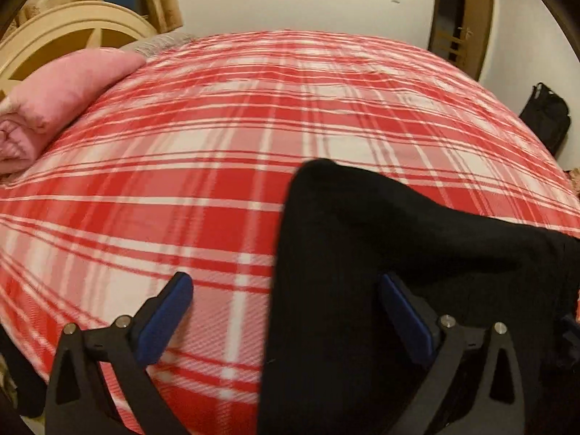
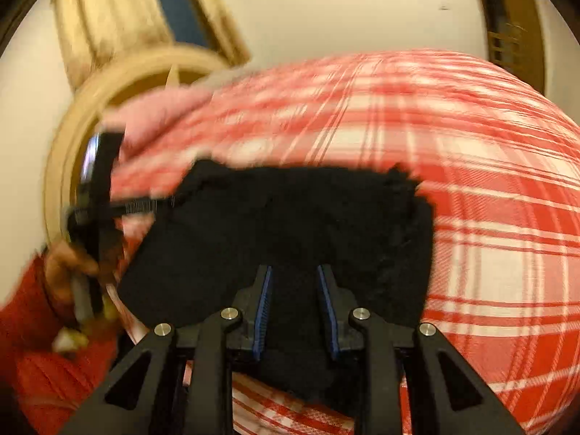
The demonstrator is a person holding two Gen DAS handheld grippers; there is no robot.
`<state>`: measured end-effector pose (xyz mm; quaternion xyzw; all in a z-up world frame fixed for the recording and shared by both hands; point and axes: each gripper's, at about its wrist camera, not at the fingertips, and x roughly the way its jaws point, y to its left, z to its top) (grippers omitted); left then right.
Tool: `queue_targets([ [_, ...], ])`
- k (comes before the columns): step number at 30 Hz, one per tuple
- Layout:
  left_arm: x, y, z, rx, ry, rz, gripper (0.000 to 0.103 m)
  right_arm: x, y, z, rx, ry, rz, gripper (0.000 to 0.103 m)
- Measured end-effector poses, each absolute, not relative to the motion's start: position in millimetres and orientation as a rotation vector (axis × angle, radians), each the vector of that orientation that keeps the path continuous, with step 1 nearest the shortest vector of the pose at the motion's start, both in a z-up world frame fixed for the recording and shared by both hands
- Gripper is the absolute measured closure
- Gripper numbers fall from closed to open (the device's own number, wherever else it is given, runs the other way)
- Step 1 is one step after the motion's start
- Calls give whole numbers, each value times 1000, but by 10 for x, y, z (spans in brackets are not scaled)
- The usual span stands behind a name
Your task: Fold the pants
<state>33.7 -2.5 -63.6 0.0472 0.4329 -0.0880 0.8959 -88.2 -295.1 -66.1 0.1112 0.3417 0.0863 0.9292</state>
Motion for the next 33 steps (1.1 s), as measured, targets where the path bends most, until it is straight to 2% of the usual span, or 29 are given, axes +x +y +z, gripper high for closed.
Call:
queue_targets([
  [6, 111, -93, -438, 127, 841, -206, 0, -588, -3058, -546, 205, 636, 82, 76],
  [10, 13, -302, -514, 221, 849, -228, 0, -188, -3056, -863, 192, 787, -35, 76],
  [16, 6, -357, -546, 248, 857, -210, 0, -290, -3107, -795, 275, 714, -63, 75],
  [17, 9, -352, -545, 251, 859, -208, 0, -348, -3135, -763, 300, 697, -55, 74],
  [18, 7, -343, -545, 251, 861, -208, 0, -428, -3158, -723, 318, 677, -55, 65],
  [19, 13, -344, -550, 251, 863, -209, 0, -483, -3146, -699, 326, 663, -58, 49],
  [20, 16, -337, -550, 248, 866, -208, 0, -584, -3150, -666, 335, 644, -69, 40],
  [21, 18, -330, -549, 242, 870, -209, 0, -690, -3148, -639, 346, 621, -77, 27],
  [22, 23, -326, -549, 236, 874, -210, 0, -782, -3141, -618, 355, 604, -80, 23],
  [33, -43, -261, -469, 195, 878, -242, 0, -905, -3197, -725, 395, 686, -111, 23],
])
